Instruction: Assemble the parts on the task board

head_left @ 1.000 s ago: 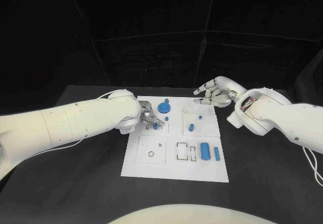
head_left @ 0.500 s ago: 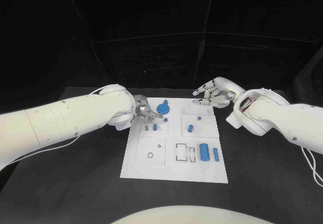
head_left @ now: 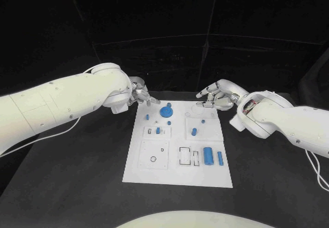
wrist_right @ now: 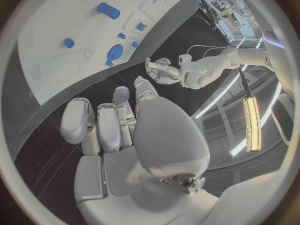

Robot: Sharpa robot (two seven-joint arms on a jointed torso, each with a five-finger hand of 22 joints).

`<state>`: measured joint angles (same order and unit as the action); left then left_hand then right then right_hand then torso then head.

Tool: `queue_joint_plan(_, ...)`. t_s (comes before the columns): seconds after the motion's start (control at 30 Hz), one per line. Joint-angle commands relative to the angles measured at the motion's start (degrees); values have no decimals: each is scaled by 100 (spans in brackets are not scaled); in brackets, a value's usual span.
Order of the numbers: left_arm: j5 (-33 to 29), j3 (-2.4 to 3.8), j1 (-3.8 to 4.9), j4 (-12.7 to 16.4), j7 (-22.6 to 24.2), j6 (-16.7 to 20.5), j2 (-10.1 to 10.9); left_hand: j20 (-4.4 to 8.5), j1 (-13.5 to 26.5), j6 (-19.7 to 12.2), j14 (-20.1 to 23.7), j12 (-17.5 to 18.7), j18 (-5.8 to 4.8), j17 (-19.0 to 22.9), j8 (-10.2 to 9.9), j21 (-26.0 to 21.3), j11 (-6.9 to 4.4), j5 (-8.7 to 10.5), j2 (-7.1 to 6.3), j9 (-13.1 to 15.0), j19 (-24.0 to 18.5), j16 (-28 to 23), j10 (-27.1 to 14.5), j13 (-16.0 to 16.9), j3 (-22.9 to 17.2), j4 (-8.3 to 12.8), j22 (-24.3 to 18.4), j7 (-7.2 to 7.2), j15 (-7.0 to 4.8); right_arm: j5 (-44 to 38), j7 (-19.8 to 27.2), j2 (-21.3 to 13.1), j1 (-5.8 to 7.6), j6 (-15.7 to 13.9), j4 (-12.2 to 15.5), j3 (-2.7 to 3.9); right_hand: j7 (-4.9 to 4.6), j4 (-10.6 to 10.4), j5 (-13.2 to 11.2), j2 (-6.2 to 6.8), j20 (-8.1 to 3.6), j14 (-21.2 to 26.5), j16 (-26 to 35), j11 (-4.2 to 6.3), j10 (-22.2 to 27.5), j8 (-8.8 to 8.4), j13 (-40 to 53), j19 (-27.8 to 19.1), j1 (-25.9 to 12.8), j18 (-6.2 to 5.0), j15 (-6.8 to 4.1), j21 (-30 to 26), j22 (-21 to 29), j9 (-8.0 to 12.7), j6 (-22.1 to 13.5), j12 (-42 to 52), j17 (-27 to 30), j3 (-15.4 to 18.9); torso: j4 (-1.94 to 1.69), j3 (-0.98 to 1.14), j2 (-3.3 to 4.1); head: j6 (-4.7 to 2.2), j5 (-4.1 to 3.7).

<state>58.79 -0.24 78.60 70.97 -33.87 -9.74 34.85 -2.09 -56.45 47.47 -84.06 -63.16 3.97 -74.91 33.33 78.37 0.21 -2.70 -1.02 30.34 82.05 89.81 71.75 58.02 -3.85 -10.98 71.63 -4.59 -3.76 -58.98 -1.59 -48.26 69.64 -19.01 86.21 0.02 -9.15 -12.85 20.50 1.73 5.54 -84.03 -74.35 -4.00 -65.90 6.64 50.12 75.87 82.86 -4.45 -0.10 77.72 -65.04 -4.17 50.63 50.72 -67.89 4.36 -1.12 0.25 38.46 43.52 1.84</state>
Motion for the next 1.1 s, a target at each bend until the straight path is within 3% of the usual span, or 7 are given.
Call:
queue_joint_plan(0.03, 47, 2, 30, -349, -159, -735, -164, -63, -59, -6, -594, 13, -6, -1509, -39, -10, 31, -5, 20, -28, 3, 19, -9, -2, 60, -2, -1, -25, 48, 15, 59, 15, 10, 19, -3, 4, -2, -1, -27, -10, 18, -110, 28, 2, 54, 26, -6, -45, -65, -80, -41, -32, 15, 6, -39, -16, 16, 29, 6, -4, 11, 2, 16)
queue_joint_plan(0.23, 279, -70, 31, -1048, -51, -960, -531, -79, -89, 57, -594, -2, -5, -1509, -53, -7, 33, -5, 82, -68, 6, 19, -5, 7, 118, -26, 8, -24, 56, 15, 67, 34, 10, 9, -9, 4, -2, -1, -27, -10, 18, -110, 28, 2, 54, 26, -6, -45, -65, -80, -41, -32, 15, 6, -39, -16, 16, 29, 16, -7, 17, 11, 41)
queue_joint_plan(0.4, 387, -117, -21, -1428, 55, -1015, -726, -83, -92, 91, -594, 4, -3, -1509, -54, -10, 31, -4, 109, -84, 5, 19, -12, -4, 155, -46, 7, -20, 55, 15, 78, 46, 9, 2, -10, 4, -2, -1, -27, -14, 18, -109, 29, 2, 59, 26, -15, -48, -62, -81, -41, -35, 20, 6, -40, -25, 17, 28, 5, -5, 10, 27, 39)
queue_joint_plan(0.57, 445, -129, -69, -1650, 120, -1067, -838, -85, -86, 112, -594, 9, -3, -1509, -60, -10, 30, -4, 126, -100, 7, 19, -19, -12, 195, -69, 10, -18, 55, 15, 85, 59, 9, -4, -13, 4, -2, 0, -26, -18, 18, -109, 30, 2, 61, 27, -19, -51, -57, -82, -42, -39, 26, 6, -42, -28, 16, 26, 9, -8, 13, 33, 57)
queue_joint_plan(0.7, 467, -133, -122, -1805, 160, -1121, -928, -86, -81, 139, -594, 18, -3, -1509, -58, -8, 27, -4, 140, -112, 9, 19, -28, -25, 236, -90, 15, -13, 53, 15, 93, 67, 9, -8, -11, 4, -1, 1, -25, -21, 18, -110, 31, 3, 63, 27, -22, -53, -54, -83, -42, -42, 31, 6, -43, -31, 15, 24, 4, 2, 2, 45, 56)
queue_joint_plan(1.1, 477, -135, -274, -1954, 201, -1190, -1039, -84, -115, 168, -594, 26, -4, -1509, -55, -3, 23, -4, 155, -125, 13, 19, -38, -34, 272, -88, 25, -7, 50, 15, 112, 75, 9, -4, -9, 4, -1, 6, -15, -30, 18, -108, 39, 4, 70, 28, -32, -67, -36, -88, -43, -59, 57, 7, -48, -41, 20, 19, -2, 2, -4, 56, 50)
